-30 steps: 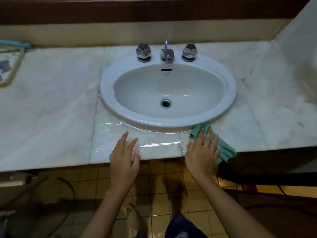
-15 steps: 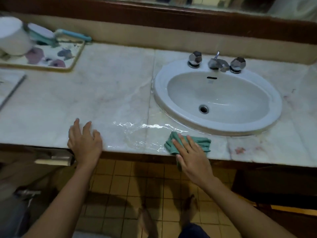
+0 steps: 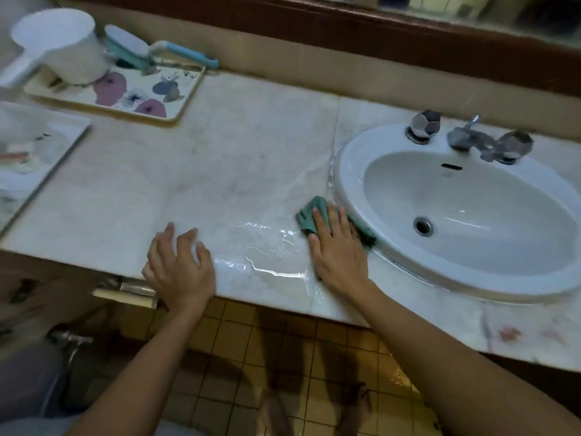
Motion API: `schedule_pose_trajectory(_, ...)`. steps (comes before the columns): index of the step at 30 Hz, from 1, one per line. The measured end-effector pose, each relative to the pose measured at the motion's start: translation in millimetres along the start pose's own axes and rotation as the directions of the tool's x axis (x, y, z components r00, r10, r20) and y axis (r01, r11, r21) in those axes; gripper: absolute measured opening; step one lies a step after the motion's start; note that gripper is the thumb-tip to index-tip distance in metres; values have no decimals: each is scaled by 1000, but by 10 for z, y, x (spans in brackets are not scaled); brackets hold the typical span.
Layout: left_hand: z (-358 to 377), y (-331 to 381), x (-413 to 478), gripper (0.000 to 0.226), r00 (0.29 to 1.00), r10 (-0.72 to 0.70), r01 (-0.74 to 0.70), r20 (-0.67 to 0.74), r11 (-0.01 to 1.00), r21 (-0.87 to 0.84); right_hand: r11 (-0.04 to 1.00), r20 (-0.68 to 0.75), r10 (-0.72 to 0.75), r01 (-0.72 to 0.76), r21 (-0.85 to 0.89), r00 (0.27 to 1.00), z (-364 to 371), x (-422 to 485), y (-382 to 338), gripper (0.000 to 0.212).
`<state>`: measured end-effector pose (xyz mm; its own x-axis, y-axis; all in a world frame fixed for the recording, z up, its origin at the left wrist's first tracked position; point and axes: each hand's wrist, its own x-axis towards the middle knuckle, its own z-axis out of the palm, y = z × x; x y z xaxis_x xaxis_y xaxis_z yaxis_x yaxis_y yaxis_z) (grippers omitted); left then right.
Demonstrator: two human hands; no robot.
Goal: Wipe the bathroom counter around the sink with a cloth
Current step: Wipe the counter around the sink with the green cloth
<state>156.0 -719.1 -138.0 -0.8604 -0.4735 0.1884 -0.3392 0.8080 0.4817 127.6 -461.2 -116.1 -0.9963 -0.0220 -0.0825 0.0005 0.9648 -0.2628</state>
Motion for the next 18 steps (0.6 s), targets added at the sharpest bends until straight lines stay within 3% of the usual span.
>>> schedule_pose_trajectory(4,12,-3,5,32,1000,13,-13,-9,1000,0,995,36,-94,95,-40,995,73,291,-416,55)
schedule_pose_trajectory(9,-17,-8,-3,36,999,9,-9,36,1000,-6,915,114,-394,400,-41,912,255,-288,-809,57)
schedule_pose_trajectory(14,-34,-1,-3,30,999,7,-7,37,1000,-3,833,146,-535,548,-72,832,171,-916,-228,58)
schedule_pose_trajectory(18,-26,9,-13,26,1000,4,-4,26,1000,3,872,161,-467,483,-79,870,-23,-1023,326,61)
